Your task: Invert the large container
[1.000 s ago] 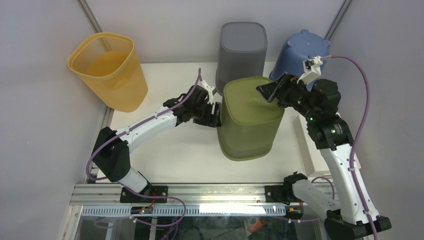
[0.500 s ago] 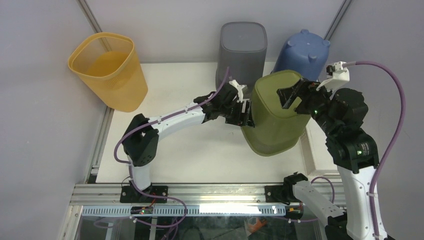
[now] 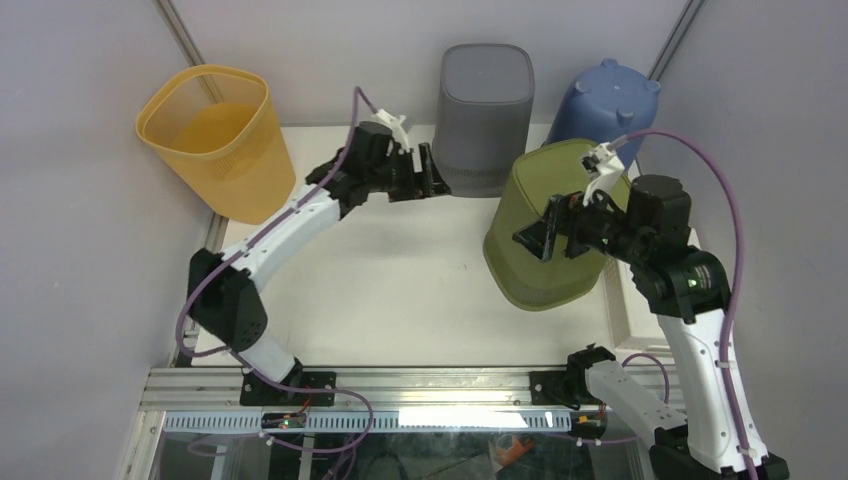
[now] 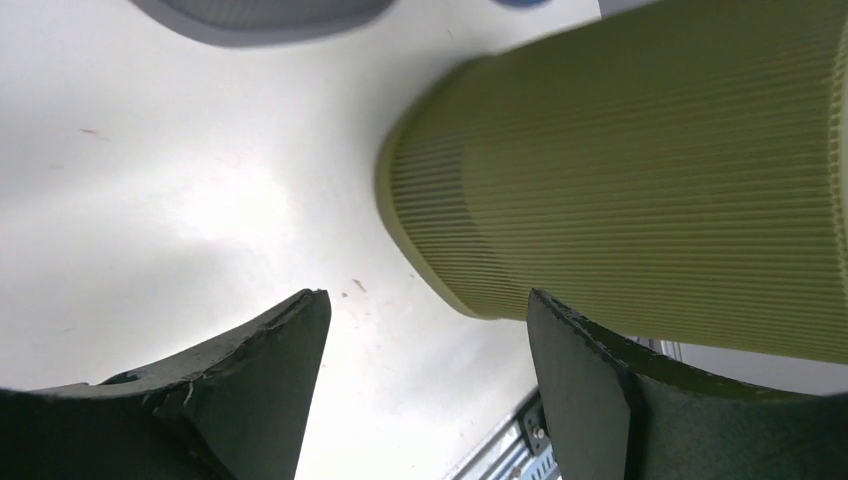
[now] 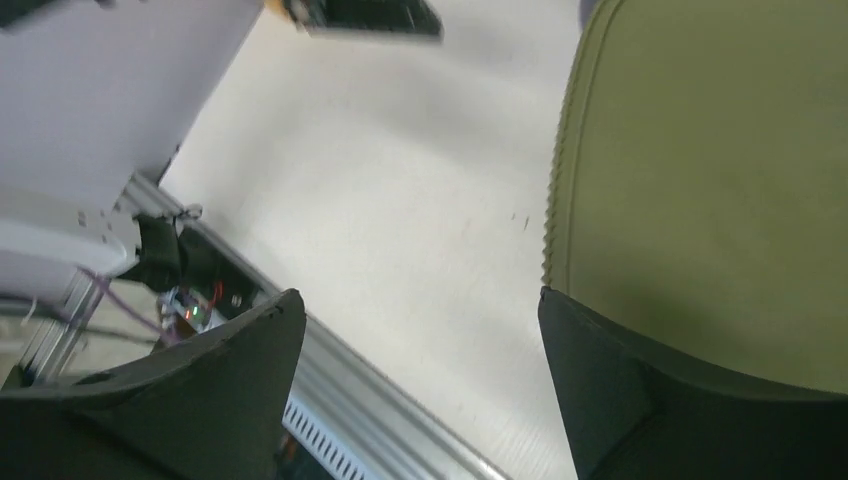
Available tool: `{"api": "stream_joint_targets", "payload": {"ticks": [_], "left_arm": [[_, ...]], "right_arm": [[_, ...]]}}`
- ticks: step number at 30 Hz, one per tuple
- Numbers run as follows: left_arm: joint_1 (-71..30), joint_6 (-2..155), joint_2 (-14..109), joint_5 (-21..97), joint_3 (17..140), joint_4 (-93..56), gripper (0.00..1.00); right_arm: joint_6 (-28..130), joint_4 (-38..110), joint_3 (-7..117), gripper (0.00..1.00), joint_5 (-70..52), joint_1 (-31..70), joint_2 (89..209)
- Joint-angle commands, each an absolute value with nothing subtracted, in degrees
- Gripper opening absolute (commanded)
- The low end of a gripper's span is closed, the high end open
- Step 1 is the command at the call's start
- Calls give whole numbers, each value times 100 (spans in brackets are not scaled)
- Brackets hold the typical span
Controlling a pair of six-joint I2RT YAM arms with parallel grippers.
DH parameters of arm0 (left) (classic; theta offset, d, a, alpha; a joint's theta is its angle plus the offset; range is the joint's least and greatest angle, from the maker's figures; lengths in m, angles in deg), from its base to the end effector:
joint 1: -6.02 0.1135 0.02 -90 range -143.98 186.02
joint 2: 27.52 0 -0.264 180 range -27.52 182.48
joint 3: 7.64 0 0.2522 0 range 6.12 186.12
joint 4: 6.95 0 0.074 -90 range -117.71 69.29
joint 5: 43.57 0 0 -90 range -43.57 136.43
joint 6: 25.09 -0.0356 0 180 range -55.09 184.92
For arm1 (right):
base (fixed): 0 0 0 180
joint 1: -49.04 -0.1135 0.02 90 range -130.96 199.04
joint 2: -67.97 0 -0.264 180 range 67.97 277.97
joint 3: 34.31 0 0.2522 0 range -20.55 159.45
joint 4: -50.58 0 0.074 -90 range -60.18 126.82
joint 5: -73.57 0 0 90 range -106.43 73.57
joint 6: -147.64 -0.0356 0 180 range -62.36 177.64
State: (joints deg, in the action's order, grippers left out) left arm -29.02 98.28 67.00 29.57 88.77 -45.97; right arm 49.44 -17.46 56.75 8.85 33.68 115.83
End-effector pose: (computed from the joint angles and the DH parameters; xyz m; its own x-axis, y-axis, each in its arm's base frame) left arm 0.3044 -0.2261 0.3198 -0.8191 -0.0685 -0.5695 0.3452 0.7341 -0.5847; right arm 0.1147 0.0473 0.4373 -0.4884 -0.0004 -0.8726 -0.5492 0.7773 0.3070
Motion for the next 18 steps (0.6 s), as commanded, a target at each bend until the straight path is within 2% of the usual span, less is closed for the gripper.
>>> {"api": "stream_joint_targets", "payload": {"ticks": [1,4,8,18], "left_arm": [[-2601,9486,5842,3391,8661,-4971,75],[-2444,9412,5602,3615,8540,-5139,75],[-2395,9442,5514,3746,8479,-5166,76],[-2395,9358,5487,3911,8487,-5299,77]], "right_arm": [[5208,-2167,5315,91,1815,3345,11563],[5203,-2217,5016,92,1705,3343,11495],[4989,-1986,4744,92,674,3347,11583],[4435,-248,4661,93,-385,3343,12303]]}}
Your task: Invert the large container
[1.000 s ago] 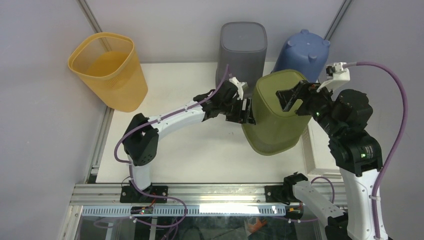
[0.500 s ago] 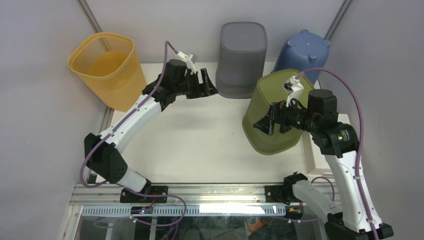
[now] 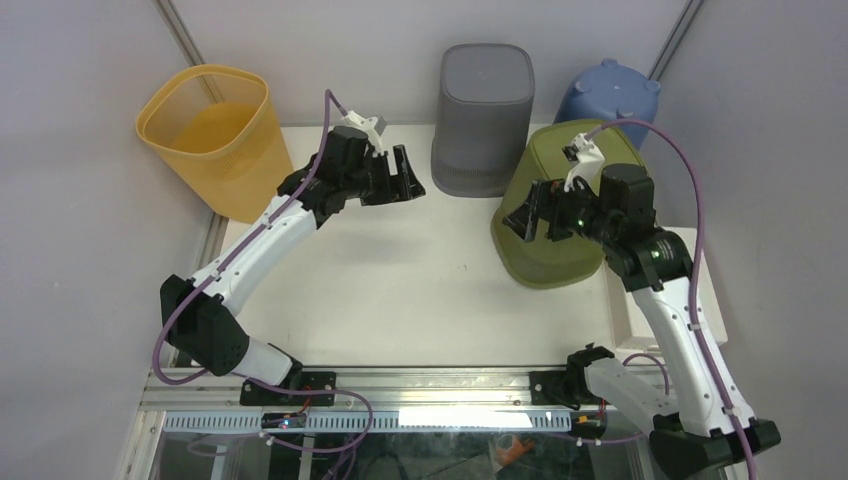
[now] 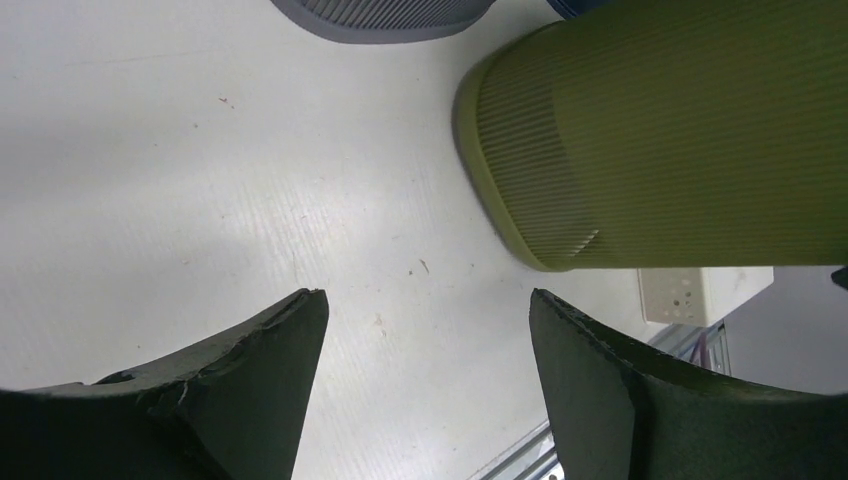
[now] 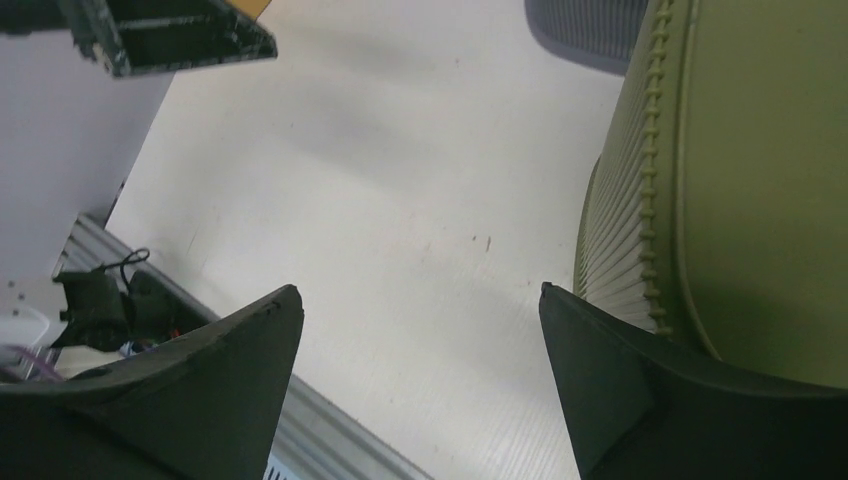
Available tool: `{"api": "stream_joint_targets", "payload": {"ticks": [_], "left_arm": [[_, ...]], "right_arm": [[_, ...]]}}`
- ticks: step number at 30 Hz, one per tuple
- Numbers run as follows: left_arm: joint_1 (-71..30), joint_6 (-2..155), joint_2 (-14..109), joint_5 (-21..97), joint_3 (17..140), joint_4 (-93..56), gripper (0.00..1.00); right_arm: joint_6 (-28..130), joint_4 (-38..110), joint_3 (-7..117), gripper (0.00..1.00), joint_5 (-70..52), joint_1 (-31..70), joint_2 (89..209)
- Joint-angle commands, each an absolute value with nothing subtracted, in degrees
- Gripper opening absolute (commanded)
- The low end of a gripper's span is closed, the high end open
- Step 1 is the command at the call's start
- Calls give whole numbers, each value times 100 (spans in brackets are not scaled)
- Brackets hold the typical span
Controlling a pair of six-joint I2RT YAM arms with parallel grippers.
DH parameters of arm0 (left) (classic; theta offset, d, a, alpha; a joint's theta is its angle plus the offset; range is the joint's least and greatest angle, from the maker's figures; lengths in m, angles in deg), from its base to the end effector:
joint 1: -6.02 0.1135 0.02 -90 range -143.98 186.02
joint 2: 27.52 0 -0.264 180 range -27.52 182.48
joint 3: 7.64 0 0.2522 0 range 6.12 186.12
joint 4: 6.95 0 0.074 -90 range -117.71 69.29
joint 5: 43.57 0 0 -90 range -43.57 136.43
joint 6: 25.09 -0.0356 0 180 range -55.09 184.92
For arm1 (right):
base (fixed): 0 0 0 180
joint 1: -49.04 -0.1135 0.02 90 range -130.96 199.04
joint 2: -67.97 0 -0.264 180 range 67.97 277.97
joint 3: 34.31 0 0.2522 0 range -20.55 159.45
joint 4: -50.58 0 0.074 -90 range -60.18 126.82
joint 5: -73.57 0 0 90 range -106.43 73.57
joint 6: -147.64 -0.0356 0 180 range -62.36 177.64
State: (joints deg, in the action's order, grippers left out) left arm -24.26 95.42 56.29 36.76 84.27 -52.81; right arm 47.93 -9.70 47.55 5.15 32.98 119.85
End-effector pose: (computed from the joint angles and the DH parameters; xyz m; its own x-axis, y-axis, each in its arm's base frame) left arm 0.2798 -0.1703 0.3447 -0.7662 -0.1322 -0.6289 0.2586 0.8325 -0.4900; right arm 0.1578 0.0590 0.3932 -0.5727 -0.0017 -0.8197 -0.4726 0.8178 0.3285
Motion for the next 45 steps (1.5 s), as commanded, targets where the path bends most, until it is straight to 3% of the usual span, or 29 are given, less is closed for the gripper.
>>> {"api": "stream_joint_targets", "payload": {"ticks": [1,17,23,31,39,45], "left_arm": [[-2397,9297,5396,3982,8539,-5376,77],[-2084,8195,5898,5354,10548,-6706,89],[-1760,7902,5984,5801,11199,-6985,99],[-826,7446,6337,6207,12214,-7170,99],[-373,6589,6659,8223,12343,-5869,99],[605,6924,7848,7639,13617,-6736,99]], "right_arm": [[4391,-180,4671,93,-426,3347,12380],[3767,1306,4243,96,1852,2945,11953],[3532,1562,4203,99,1788,2550,11902],[3486,1580,4208,99,1389,1976,12135],[3417,1540,4234,99,1184,1724,12245],[3439,1399,4336,99,1105,1665,12339]]}}
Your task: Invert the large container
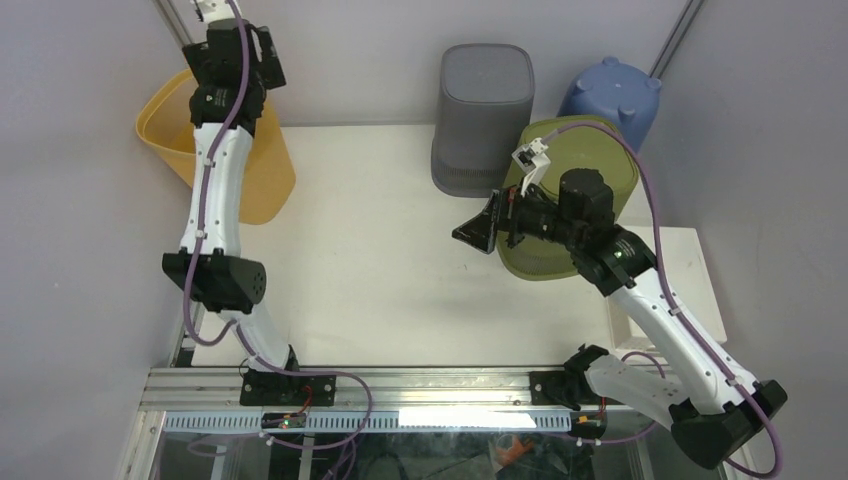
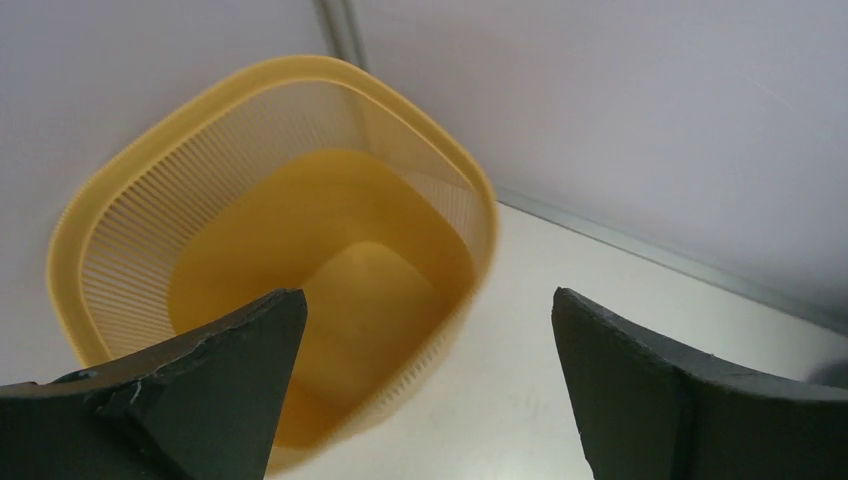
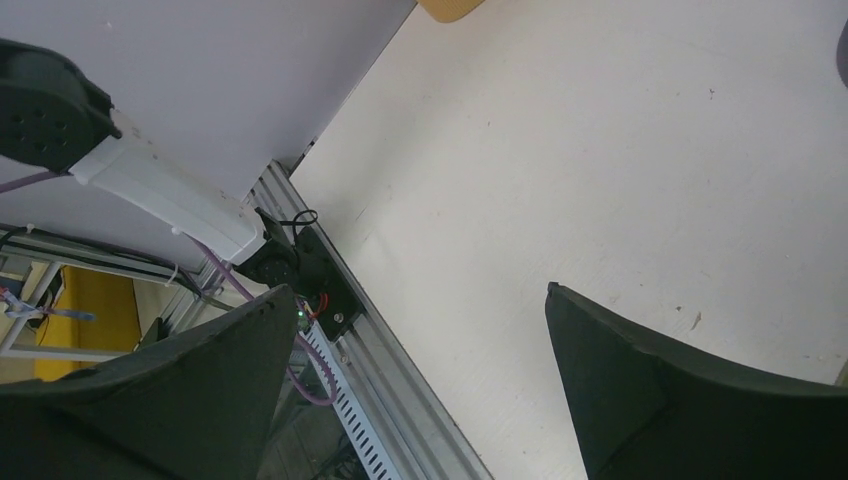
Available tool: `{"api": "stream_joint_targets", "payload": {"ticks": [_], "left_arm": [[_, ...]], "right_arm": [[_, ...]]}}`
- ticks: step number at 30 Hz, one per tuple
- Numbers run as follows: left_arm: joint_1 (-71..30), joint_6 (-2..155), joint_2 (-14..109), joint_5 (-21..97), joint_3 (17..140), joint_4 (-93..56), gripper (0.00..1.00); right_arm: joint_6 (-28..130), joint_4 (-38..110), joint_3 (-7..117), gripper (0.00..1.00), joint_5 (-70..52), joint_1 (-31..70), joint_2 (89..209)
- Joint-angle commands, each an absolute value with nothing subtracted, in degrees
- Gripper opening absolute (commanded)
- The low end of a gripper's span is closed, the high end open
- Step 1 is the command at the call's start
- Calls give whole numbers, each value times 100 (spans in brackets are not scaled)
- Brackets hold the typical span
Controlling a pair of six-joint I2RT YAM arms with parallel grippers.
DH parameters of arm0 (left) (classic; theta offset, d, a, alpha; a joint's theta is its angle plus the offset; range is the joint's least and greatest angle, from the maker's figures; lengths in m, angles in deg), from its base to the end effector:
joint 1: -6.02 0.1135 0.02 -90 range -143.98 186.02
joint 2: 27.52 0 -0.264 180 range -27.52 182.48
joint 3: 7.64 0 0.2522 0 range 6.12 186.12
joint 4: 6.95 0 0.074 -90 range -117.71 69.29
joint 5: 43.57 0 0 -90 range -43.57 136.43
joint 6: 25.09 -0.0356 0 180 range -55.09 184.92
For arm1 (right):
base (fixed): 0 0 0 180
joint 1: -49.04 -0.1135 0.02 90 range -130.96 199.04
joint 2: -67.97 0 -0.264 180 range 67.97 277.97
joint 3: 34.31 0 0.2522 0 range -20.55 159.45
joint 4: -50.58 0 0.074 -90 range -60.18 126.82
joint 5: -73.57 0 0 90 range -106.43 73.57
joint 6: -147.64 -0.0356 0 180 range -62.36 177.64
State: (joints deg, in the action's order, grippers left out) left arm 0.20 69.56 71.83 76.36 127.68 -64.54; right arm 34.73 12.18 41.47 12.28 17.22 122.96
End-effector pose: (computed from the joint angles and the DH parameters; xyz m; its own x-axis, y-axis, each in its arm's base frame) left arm 0.3644 -0.0193 0.4835 -0.3351 -0.0365 -0.9415 -0.4021 0.9092 0.1079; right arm 0.1648 0.1224 0.3874 -0.5683 0.0492 -0.8214 -0.6842 0.5262 0.5049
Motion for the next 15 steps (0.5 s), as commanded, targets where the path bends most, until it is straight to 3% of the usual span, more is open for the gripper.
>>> {"api": "stream_joint_targets", "payload": {"ticks": [1,15], "left_arm": [[699,7018,7897,7493,13562,-6737,99],[1053,7443,8155,6131,12755,-7009,97]], "right_arm": [[3442,1382,4362,99,1089,1662,12369],[3366,1453,4384,99,937,1506,12553]]}}
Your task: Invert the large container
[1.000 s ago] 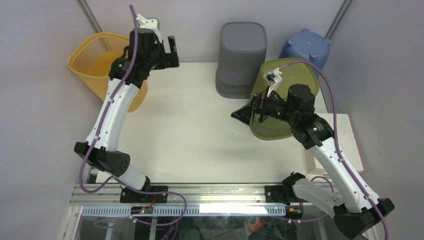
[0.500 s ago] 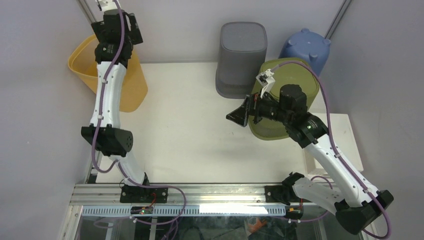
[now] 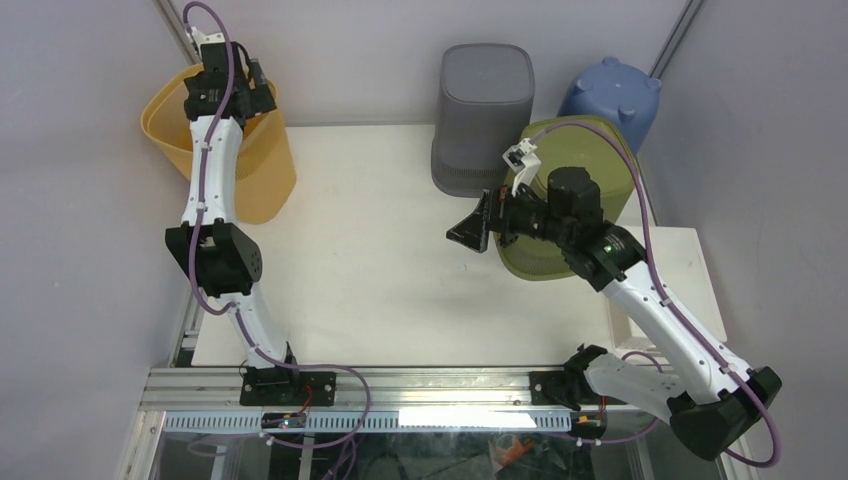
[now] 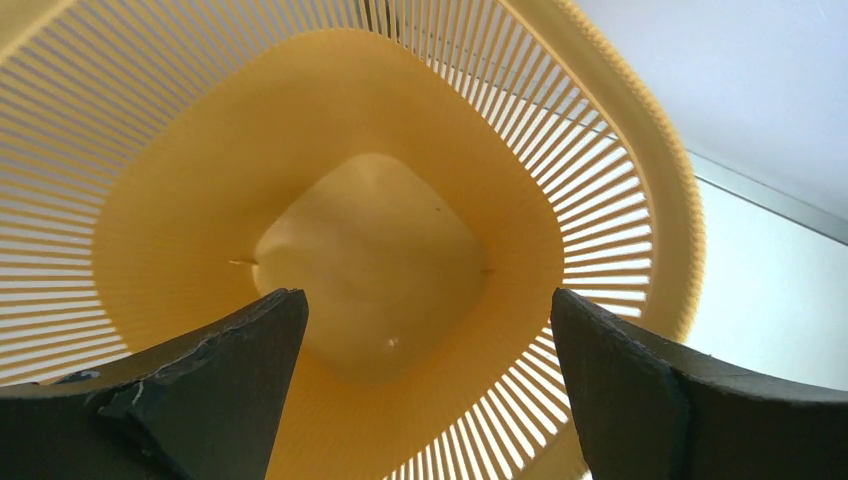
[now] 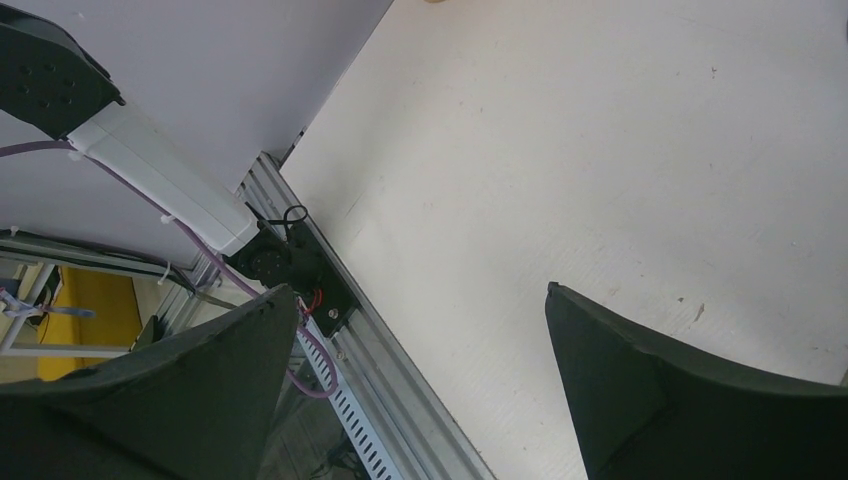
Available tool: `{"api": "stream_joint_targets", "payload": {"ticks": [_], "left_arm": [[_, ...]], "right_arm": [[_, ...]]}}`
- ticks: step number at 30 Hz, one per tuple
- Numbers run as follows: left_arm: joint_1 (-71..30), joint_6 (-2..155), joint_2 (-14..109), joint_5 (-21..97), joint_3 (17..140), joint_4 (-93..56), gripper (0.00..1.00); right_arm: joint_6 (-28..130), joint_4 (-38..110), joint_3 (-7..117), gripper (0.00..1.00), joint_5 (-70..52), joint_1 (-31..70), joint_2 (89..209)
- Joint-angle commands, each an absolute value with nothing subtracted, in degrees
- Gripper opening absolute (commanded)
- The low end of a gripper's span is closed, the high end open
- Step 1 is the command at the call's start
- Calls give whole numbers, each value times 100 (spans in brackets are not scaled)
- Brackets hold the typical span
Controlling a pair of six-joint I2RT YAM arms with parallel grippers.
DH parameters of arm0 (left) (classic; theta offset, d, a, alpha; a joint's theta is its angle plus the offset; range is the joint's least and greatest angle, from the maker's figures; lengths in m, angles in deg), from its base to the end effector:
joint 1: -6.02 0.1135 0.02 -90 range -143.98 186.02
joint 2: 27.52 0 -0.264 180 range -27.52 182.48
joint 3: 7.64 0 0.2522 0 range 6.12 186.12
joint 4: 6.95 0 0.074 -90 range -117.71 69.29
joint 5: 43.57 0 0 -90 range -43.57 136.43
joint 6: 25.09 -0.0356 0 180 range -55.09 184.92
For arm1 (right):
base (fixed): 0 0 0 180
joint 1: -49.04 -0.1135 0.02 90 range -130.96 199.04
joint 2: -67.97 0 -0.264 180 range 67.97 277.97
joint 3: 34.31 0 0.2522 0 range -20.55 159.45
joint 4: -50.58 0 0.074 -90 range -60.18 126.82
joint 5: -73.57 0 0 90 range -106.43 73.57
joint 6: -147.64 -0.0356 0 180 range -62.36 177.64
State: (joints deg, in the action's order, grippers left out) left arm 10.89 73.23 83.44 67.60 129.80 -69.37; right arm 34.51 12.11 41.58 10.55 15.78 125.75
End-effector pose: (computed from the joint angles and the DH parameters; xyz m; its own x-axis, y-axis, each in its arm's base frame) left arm 0.4243 0.0491 0.4096 -0.5251 -0.1802 -0.8318 -0.4512 0.8876 0.0926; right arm 0.1735 0.1331 0.3785 -0.5992 0.0256 -0.8002 -0.6623 0.5457 0.5134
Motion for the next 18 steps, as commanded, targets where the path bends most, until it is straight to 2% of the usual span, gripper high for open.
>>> {"api": "stream_joint_targets", "payload": {"ticks": [1,18], "left_arm": [[1051,7456,8136,6065,12695,-6997,96],[1047,7521,7343,5511,12988,-6682,96]], "right_arm": [[3350,1458,4380,99,922,1491,12554],[3347,1491,4406,99,859,1311,12712]]}}
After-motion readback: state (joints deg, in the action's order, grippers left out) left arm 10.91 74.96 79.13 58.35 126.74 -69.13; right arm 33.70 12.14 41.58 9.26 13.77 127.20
